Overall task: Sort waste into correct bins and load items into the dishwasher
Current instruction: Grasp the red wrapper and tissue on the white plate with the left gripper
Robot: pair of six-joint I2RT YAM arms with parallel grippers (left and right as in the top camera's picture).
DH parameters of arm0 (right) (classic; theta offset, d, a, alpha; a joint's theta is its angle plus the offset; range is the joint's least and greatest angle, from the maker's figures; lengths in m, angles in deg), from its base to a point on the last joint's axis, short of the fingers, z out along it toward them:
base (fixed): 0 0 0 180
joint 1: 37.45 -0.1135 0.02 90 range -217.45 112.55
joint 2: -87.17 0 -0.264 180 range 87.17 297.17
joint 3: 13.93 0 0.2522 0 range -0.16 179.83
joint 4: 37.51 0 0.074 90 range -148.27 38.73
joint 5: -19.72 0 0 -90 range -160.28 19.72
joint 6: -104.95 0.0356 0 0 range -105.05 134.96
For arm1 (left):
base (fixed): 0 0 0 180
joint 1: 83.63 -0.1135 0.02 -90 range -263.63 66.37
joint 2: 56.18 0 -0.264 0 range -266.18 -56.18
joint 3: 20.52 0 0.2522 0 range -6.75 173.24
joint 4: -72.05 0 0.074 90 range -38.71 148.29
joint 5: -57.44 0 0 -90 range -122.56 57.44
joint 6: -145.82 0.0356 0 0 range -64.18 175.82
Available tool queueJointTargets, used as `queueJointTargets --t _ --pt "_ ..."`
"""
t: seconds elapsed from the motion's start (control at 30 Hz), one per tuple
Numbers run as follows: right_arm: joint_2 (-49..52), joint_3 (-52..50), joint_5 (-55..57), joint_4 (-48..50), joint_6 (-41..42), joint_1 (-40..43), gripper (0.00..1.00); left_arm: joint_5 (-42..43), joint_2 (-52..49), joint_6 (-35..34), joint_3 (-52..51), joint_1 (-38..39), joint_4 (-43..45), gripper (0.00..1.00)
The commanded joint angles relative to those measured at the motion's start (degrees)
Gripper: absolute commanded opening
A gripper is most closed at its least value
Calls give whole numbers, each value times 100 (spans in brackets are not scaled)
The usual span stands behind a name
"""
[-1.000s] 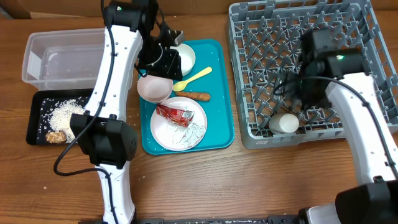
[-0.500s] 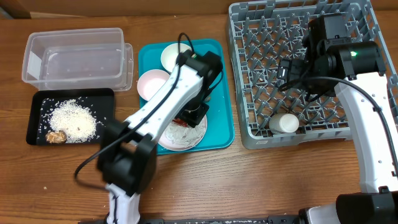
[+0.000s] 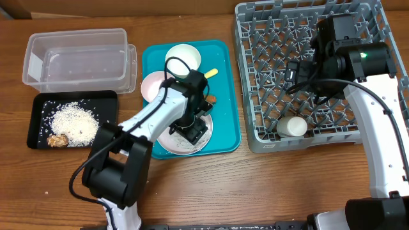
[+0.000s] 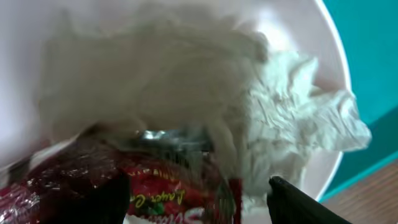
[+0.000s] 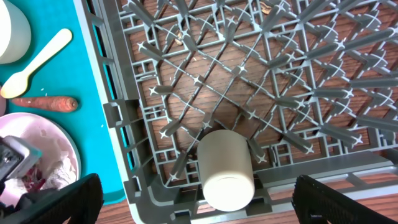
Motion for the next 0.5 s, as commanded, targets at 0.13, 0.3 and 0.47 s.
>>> queueJointTargets --t 0.13,0.3,0.47 --pt "-74 114 -24 9 -17 -9 100 365 -828 302 -2 -48 258 41" --pt "-74 114 -24 28 -20 -9 100 476 -863 22 177 -48 -22 4" --pt "-74 114 -24 33 -17 -9 100 520 -750 -2 1484 -48 -1145 4"
